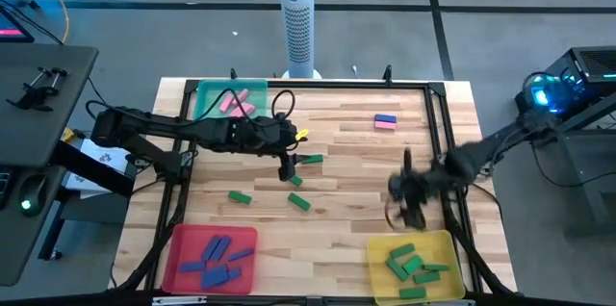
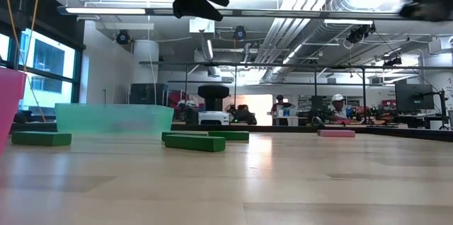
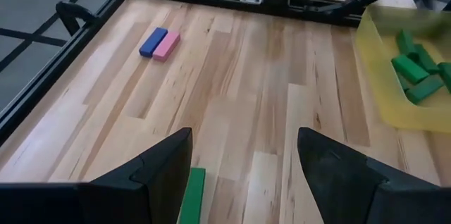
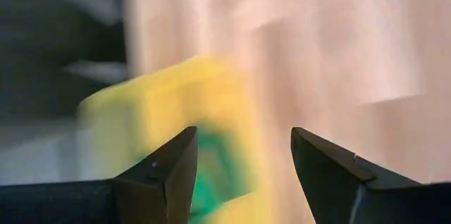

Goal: Sort blocks
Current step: Put the pink block into the green bin

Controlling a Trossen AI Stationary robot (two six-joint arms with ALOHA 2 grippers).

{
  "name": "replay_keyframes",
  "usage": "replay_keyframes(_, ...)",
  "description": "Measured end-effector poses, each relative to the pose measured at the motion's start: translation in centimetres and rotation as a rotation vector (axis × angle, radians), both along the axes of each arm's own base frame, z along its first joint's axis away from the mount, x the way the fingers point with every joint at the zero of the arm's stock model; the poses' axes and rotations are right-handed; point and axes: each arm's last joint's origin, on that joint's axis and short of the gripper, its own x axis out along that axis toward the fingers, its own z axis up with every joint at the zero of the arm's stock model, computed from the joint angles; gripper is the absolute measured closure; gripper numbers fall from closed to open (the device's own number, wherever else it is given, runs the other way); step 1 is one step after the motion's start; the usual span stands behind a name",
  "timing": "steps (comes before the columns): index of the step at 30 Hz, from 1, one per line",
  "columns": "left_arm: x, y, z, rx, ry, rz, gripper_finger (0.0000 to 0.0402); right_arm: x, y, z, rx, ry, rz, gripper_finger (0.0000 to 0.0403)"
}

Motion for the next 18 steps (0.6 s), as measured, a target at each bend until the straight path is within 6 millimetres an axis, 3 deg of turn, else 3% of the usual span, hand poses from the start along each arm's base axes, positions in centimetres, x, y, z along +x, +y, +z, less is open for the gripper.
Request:
replay_keyframes(4,0.1,0.0,0.2,-0.022,-0.022,0.004,0.0159,-0.2,-5.3,0.1,-0.275,-0.092,-0.090,0.0199)
replay_keyframes(9,0.1,0.0,0.2,-0.079,-0.032,0.040,0.0159,-0.3,-12.0,-3.0,-0.608,-0.033,-0.273,0.0202)
replay_keyframes(14,0.1,0.0,0.1,-0.120,-0.039,0.066,0.0159,-1.0,-17.6,-7.9,-0.608,-0.031,-0.577,0.0226)
replay_keyframes(18,0.1,0.0,0.1,-0.162,-0.047,0.092,0.0159,-1.9,-20.4,-9.9,-0.548,-0.010,-0.858,0.0267)
